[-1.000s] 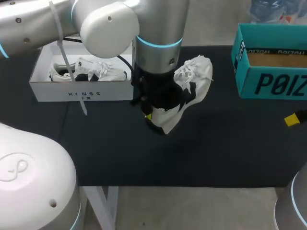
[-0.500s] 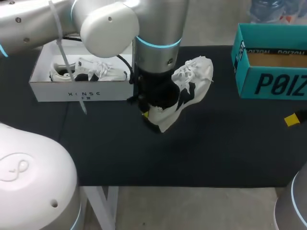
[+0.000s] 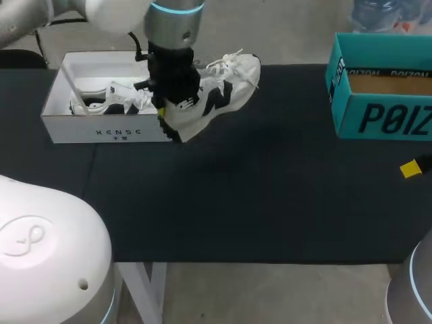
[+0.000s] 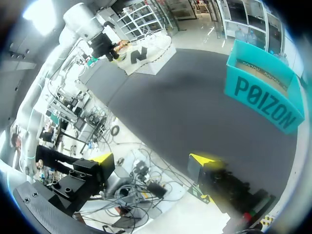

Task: Take the shoe out of the shoebox, open the shoe tongue, remove and reinsert the insole, then place the shoe into the shoebox

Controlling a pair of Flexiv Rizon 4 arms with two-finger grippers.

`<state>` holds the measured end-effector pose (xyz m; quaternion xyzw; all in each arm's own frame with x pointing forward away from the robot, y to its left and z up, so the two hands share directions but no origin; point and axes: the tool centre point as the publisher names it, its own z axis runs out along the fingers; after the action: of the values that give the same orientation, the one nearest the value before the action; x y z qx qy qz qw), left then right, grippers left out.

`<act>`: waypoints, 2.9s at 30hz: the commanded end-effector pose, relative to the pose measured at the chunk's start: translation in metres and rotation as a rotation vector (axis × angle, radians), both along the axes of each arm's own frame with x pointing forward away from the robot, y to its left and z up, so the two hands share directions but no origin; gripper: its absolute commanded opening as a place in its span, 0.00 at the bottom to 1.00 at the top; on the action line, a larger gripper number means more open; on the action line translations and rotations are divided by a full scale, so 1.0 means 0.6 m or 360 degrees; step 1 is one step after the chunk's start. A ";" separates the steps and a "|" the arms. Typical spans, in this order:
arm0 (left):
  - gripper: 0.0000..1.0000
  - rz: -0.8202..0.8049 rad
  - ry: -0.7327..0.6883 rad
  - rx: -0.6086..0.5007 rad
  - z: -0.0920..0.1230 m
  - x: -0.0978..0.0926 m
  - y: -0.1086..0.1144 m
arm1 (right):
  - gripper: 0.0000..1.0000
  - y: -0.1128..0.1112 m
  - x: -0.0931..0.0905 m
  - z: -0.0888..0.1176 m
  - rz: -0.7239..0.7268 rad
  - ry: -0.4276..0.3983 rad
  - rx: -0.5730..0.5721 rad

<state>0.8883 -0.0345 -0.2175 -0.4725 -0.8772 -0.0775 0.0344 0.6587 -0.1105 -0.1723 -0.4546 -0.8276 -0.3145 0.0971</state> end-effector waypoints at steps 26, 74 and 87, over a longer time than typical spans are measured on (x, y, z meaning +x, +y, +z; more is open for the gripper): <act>0.00 -0.0649 -0.0156 0.0099 0.037 0.355 0.271 | 1.00 0.000 -0.001 -0.001 -0.0001 0.0000 -0.0001; 0.00 -0.0836 -0.0071 0.0402 -0.095 0.518 0.438 | 1.00 0.000 -0.001 -0.001 -0.0001 0.0000 -0.0001; 0.00 -0.0836 0.0034 0.0354 -0.156 0.537 0.437 | 1.00 0.000 -0.001 -0.001 -0.0001 0.0000 -0.0001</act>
<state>1.1988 0.2280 -0.3041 -0.6774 -0.7097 -0.1812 0.0679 0.6588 -0.1105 -0.1724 -0.4547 -0.8276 -0.3146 0.0970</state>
